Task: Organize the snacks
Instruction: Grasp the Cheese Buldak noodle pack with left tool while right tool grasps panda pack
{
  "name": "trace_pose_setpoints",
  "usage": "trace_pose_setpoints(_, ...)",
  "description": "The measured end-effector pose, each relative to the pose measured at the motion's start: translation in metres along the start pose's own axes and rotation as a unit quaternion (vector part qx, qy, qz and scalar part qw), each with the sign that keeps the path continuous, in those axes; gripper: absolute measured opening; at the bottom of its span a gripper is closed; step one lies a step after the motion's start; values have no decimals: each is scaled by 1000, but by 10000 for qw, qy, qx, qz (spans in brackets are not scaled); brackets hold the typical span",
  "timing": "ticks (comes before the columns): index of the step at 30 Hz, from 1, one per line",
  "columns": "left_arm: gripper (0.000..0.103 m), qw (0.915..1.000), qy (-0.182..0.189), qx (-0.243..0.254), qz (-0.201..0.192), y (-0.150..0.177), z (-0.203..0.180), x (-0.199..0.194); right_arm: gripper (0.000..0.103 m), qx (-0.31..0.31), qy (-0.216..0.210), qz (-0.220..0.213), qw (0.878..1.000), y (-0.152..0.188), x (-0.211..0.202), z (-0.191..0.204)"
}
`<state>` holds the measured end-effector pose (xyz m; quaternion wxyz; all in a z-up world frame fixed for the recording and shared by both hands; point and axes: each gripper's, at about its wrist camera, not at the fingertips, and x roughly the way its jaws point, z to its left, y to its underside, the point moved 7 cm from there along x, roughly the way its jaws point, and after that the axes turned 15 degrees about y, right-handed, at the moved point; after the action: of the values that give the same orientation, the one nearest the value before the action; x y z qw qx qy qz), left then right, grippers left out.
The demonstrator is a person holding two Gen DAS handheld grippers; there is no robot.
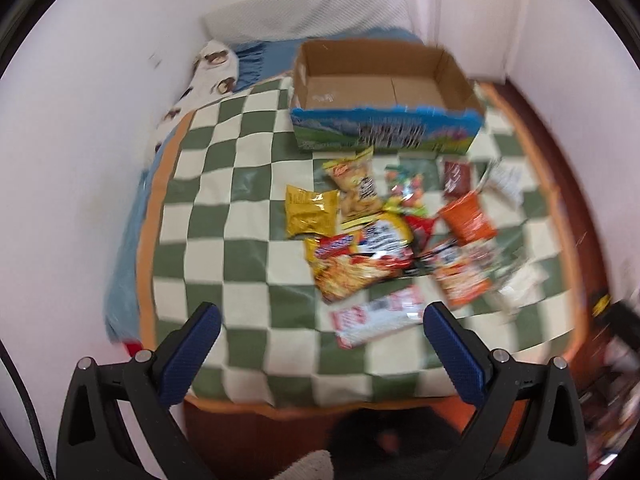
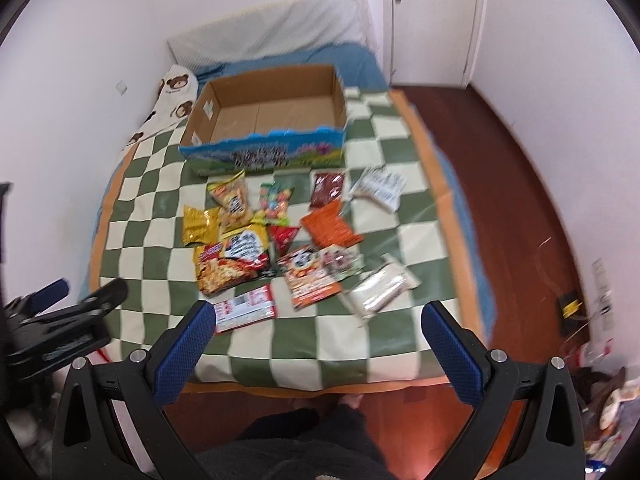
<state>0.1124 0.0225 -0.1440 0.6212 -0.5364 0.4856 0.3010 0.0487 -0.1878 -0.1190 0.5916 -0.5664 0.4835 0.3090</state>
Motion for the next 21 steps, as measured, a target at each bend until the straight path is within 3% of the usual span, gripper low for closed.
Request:
trace_pose_setpoints(4,103,9953,0,807,531,-10,4,63,103,-2,-187,504,9986,-4,65,16)
trace_pose_setpoints(8,103,9752,20,1914,1111,-18,-8,125,103,-59,-296,892,9956,-8,128,32)
trace_pose_setpoints(15,103,9106,91,3509,2182,-16,-24,218,103,-152,-454,1445,9883,-10,213,53)
trace_pose_setpoints(21,103,8631,166,4137,2891,-10,-20,264,103,-290,-524,1580,9856,-11,236,65)
